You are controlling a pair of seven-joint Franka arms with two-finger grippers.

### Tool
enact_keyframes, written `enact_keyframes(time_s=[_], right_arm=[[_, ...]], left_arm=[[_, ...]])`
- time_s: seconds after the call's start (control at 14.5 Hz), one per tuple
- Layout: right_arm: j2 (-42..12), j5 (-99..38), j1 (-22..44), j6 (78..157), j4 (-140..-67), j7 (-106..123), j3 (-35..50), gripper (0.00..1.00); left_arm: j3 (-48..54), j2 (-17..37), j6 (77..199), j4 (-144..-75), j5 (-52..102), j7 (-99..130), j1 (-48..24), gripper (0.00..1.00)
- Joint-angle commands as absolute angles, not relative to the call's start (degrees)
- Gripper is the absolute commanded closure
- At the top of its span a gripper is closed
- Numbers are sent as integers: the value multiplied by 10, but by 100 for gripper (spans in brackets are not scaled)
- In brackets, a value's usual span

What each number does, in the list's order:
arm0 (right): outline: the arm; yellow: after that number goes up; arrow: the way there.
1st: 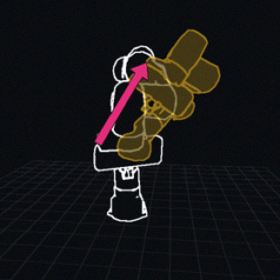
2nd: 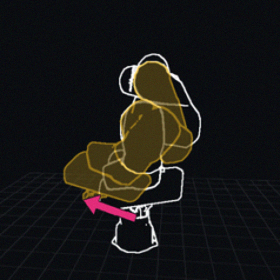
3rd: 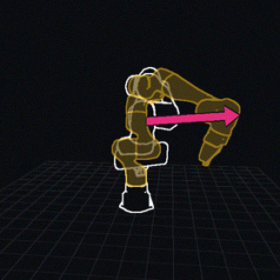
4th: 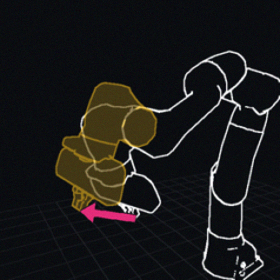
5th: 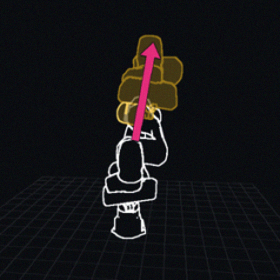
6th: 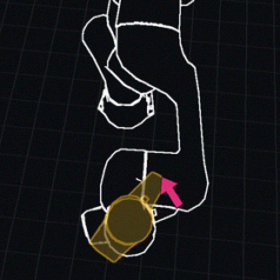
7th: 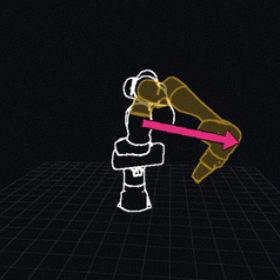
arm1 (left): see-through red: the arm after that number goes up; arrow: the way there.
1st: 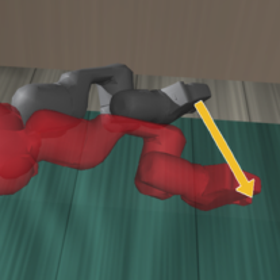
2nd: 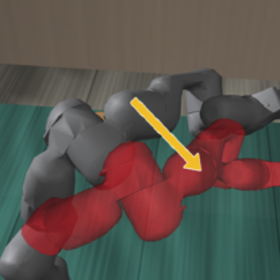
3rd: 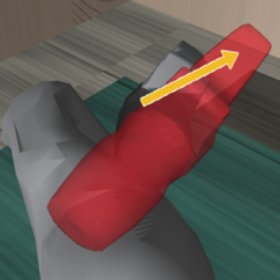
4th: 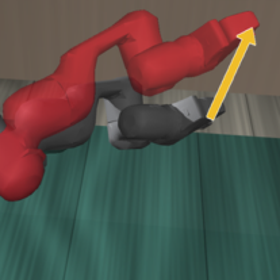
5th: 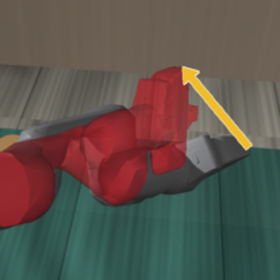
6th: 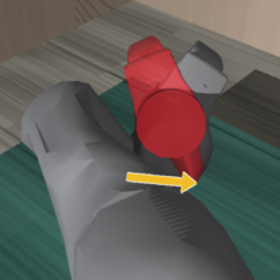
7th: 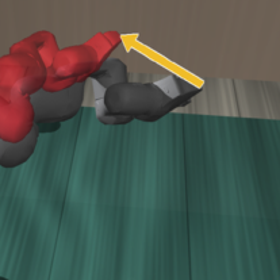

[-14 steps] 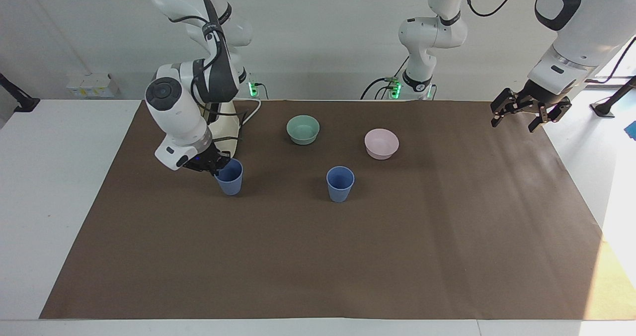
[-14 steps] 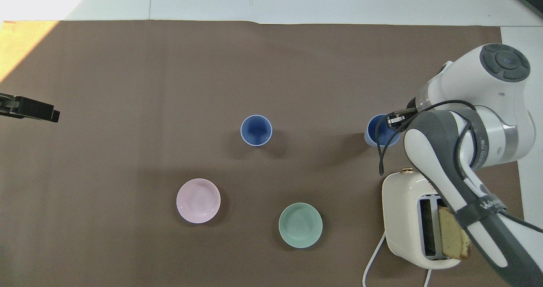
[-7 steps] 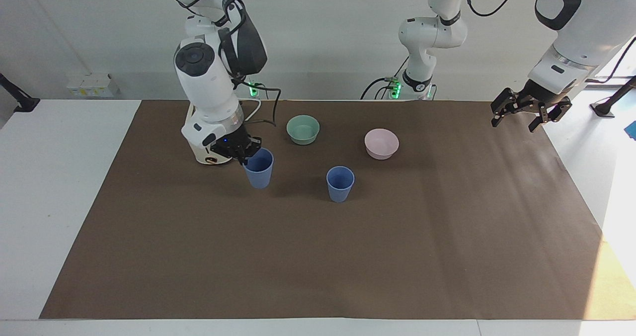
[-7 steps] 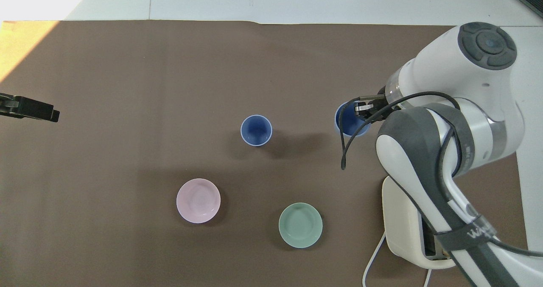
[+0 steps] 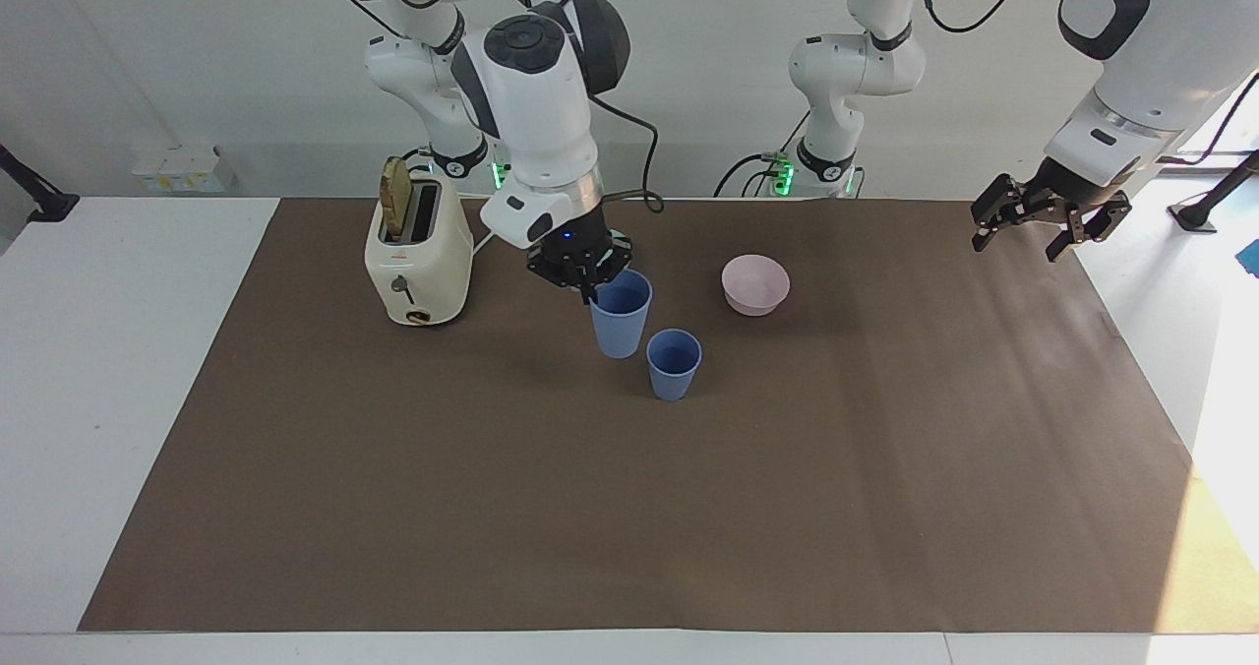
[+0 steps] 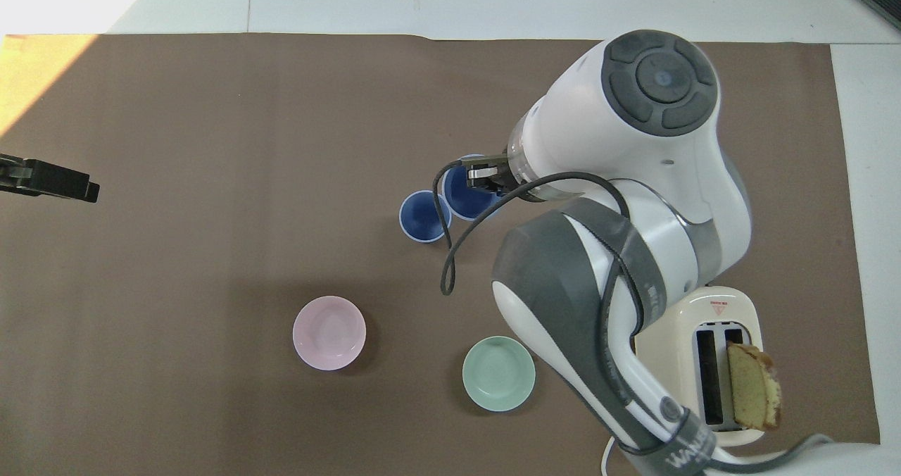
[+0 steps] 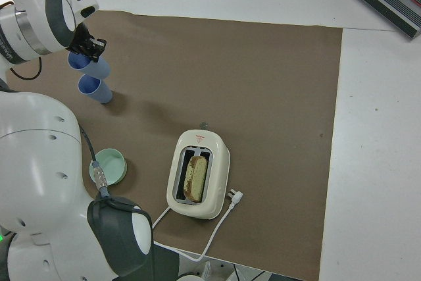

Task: Stack blue cups with both arms
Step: 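Carry the blue cup with the right gripper over the placed cup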

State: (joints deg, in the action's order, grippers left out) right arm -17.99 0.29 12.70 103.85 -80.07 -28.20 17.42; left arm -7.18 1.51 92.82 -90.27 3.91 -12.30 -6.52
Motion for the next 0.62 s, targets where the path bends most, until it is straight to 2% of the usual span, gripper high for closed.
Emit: enact_keyframes(time_s=[0.0, 0.28, 0.55], right_arm=[[-217, 10, 147, 1035, -742, -322, 175, 100], [-248, 11, 180, 1084, -750, -358, 173, 100], [-258, 25, 180, 1097, -770, -360, 175, 100]], left_arm=[[-66, 17, 922, -894, 33, -125, -58, 0], [-66, 17, 921, -894, 33, -125, -59, 0], [-66, 16, 919, -895, 33, -125, -59, 0]])
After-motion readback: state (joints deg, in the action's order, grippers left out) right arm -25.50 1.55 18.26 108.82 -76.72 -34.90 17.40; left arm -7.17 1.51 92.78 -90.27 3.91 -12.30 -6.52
